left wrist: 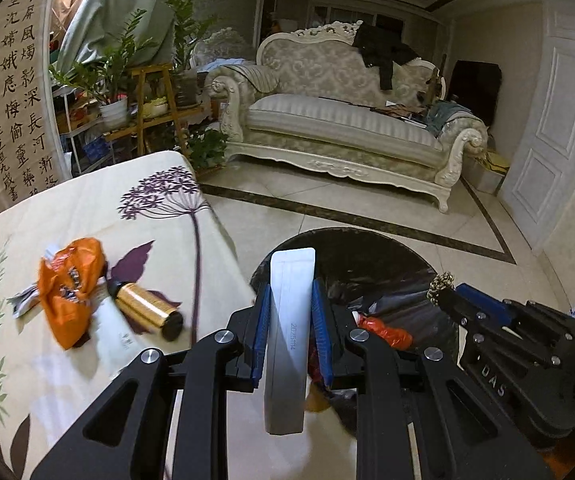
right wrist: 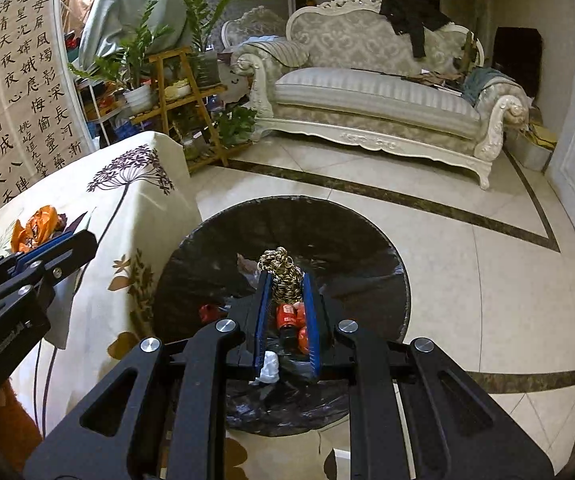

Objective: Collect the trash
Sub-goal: 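Move both tools over the black bin and release the strip and twine ball, then grasp the orange plastic bag with the left tool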

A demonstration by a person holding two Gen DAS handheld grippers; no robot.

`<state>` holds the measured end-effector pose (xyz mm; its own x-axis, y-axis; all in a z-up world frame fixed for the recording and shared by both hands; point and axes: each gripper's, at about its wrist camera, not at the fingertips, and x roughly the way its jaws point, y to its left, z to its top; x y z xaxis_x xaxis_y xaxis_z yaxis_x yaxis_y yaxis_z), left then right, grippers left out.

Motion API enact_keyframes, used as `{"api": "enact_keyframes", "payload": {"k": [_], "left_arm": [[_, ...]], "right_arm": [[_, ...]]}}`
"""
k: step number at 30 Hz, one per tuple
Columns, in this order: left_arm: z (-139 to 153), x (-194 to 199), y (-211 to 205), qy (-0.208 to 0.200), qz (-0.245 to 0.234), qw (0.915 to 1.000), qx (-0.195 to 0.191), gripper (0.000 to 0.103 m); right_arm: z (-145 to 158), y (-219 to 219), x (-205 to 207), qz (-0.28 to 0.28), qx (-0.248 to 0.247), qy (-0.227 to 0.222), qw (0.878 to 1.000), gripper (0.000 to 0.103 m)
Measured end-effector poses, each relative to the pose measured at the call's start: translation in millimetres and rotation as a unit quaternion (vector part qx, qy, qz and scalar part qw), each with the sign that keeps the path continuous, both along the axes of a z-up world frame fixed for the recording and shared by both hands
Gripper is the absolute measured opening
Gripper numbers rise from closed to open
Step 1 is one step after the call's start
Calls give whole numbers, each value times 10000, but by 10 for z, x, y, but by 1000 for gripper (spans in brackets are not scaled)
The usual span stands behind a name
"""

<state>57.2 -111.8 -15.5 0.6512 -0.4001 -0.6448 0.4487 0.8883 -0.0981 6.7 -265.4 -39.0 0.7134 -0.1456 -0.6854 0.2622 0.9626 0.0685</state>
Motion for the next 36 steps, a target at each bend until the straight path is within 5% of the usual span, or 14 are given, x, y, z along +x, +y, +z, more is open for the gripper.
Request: {"api": "enact_keyframes", "payload": {"k": [11, 15, 36], "left_arm": [[-94, 101, -318, -52, -129, 9998, 124, 23], [-138, 108, -334, -37, -128, 9997, 222, 44], [-68, 41, -56, -97, 273, 9995, 149, 69]], "right_arm": [[-42, -154, 57, -182, 38, -27, 9998, 17], [-57, -216, 50, -268, 69, -46, 9996, 20], [-7, -227, 3, -370, 143, -124, 9991, 37]]}}
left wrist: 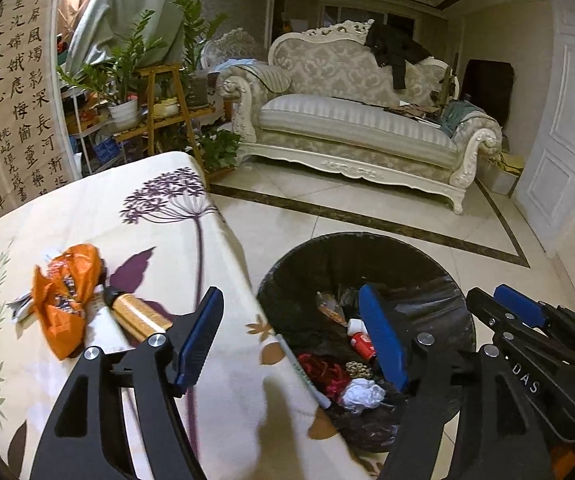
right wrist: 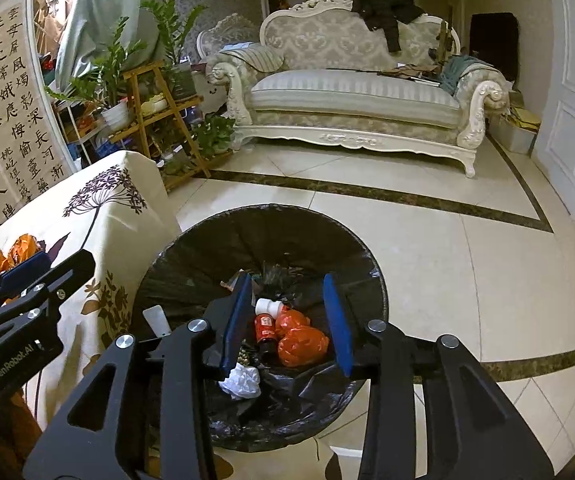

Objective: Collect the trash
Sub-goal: 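Grasp the orange plastic bag with the left tool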

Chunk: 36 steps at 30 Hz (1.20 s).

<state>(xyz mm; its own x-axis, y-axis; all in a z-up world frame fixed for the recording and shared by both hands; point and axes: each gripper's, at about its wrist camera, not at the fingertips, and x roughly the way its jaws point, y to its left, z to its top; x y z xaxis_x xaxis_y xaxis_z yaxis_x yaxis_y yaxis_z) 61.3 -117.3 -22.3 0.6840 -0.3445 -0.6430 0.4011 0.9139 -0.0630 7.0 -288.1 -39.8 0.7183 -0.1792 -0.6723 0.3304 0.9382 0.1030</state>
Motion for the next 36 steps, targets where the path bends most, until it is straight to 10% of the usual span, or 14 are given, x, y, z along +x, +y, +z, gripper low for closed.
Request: {"api": "enact_keyframes", "payload": {"k": [24, 36], "left_arm": [[63, 290, 1338, 100, 1558, 9877, 53, 77], [-164, 602, 1532, 720, 1469, 9865, -111, 67]], "right_arm": [[121, 974, 374, 1176, 30, -43, 9931, 51], [109, 1224, 604, 1499, 4, 98, 9886, 52]]}}
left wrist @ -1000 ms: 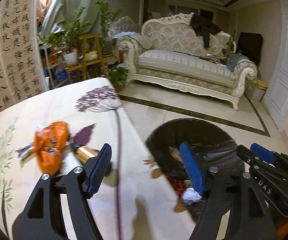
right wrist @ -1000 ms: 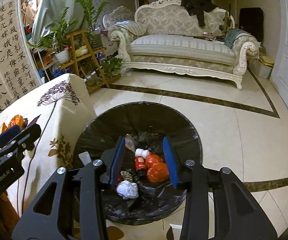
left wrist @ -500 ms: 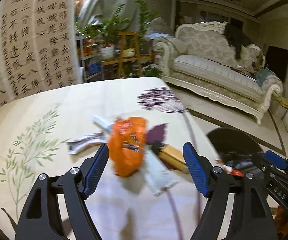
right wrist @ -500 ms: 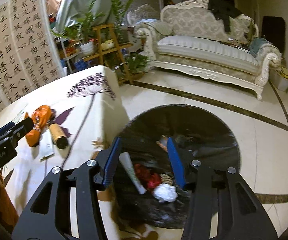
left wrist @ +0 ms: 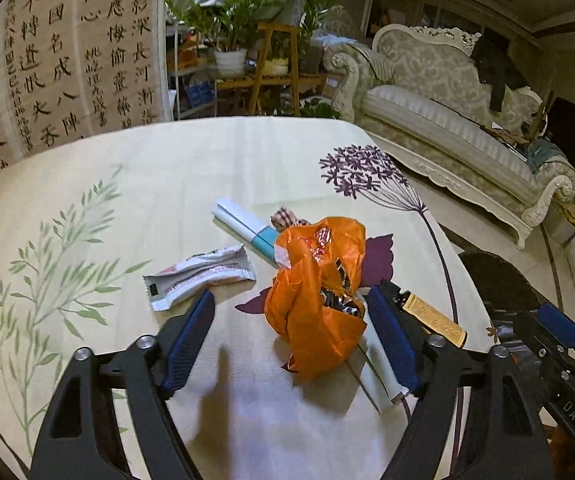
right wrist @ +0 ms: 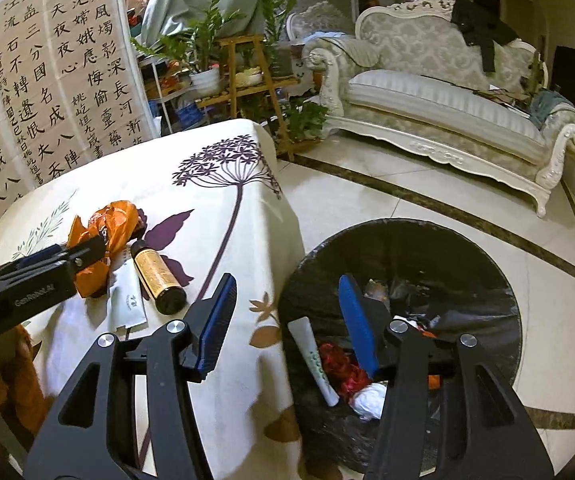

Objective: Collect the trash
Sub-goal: 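Grasp the orange plastic bag with the left tool, then grasp the yellow-labelled bottle with the right tool while the left tool holds the bag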

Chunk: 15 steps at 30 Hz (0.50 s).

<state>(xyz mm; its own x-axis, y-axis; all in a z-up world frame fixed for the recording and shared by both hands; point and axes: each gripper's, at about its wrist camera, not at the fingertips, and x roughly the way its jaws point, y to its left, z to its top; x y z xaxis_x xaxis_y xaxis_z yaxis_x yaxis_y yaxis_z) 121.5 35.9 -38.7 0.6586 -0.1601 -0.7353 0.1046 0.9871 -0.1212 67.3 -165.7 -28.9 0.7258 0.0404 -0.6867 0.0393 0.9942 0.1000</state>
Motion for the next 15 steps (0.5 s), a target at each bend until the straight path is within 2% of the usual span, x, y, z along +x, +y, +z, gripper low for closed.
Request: {"api": "enact_keyframes", "payload": {"k": [1, 3, 4, 7, 15], "left_arm": [[-1, 2, 5, 13, -29, 10000, -24, 65], [-1, -11, -2, 4, -113, 9999, -46, 51], [5, -21, -16, -9, -166, 9999, -28, 49], [22, -55, -42, -101, -263, 9996, 48, 48], [178, -235, 86, -304, -244, 9992, -83, 48]], "right_arm": [[-3, 5, 3, 13, -2, 4, 10000, 52], [-8, 26, 17, 50, -7, 17, 10000, 52], [-8, 38, 23, 68, -9, 23, 10000, 52], [-9, 102, 54, 124, -30, 46, 9999, 52], [27, 272, 85, 348, -85, 33, 9994, 52]]}}
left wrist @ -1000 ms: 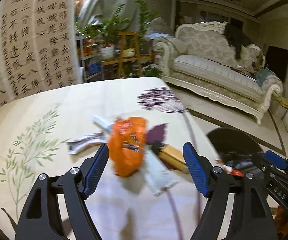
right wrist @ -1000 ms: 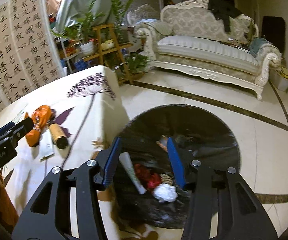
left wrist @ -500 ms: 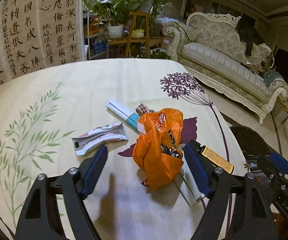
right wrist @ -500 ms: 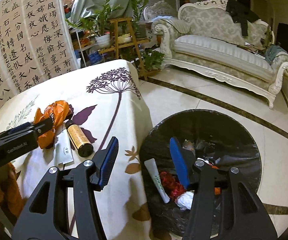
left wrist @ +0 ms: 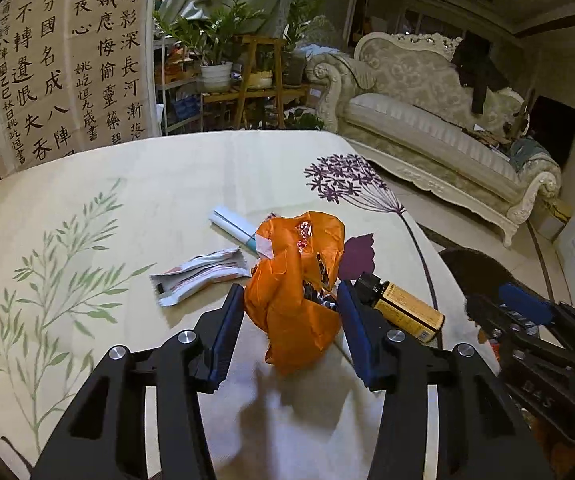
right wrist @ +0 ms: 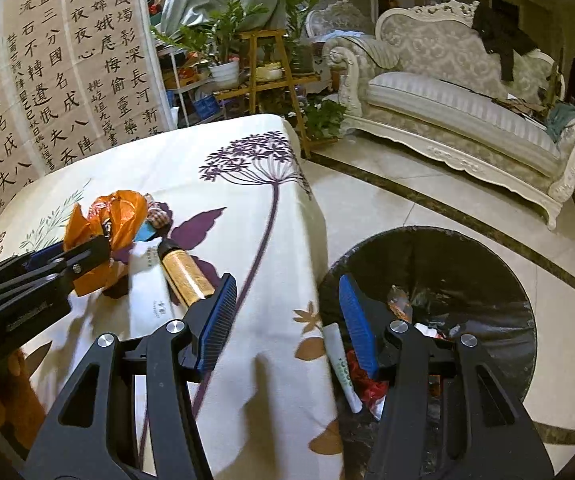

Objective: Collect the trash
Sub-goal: 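Grasp the yellow-labelled bottle with the right tool while the left tool holds the bag, then carry the orange bag and yellow bottle over the black bin and release both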

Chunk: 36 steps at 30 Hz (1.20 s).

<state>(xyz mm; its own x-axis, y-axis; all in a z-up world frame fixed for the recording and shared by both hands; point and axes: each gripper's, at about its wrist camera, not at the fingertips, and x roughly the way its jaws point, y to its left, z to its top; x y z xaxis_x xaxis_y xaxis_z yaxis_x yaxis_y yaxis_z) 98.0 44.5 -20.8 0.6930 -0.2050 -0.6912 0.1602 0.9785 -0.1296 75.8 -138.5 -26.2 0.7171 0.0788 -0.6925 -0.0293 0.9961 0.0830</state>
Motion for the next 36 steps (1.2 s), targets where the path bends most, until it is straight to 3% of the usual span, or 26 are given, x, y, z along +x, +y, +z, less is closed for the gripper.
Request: {"api": "enact_keyframes", "payload": {"k": [10, 19, 22, 28, 36], "left_arm": [[133, -215, 410, -141, 435, 9989, 38, 48], [25, -324, 856, 9, 925, 9957, 29, 48], [4, -321, 943, 36, 992, 9951, 11, 48], [-22, -317, 983, 55, 1000, 9950, -51, 48], [-47, -316, 1007, 70, 1013, 9948, -92, 48]], "right_arm": [[15, 355, 86, 502, -50, 46, 9987, 52], [-48, 588, 230, 726, -188, 204, 9970, 49], [-88, 667, 283, 781, -249, 329, 9961, 37], [-157, 743, 288, 869, -235, 523, 9946, 24], [-150, 750, 321, 793, -254, 494, 9953, 25]]}}
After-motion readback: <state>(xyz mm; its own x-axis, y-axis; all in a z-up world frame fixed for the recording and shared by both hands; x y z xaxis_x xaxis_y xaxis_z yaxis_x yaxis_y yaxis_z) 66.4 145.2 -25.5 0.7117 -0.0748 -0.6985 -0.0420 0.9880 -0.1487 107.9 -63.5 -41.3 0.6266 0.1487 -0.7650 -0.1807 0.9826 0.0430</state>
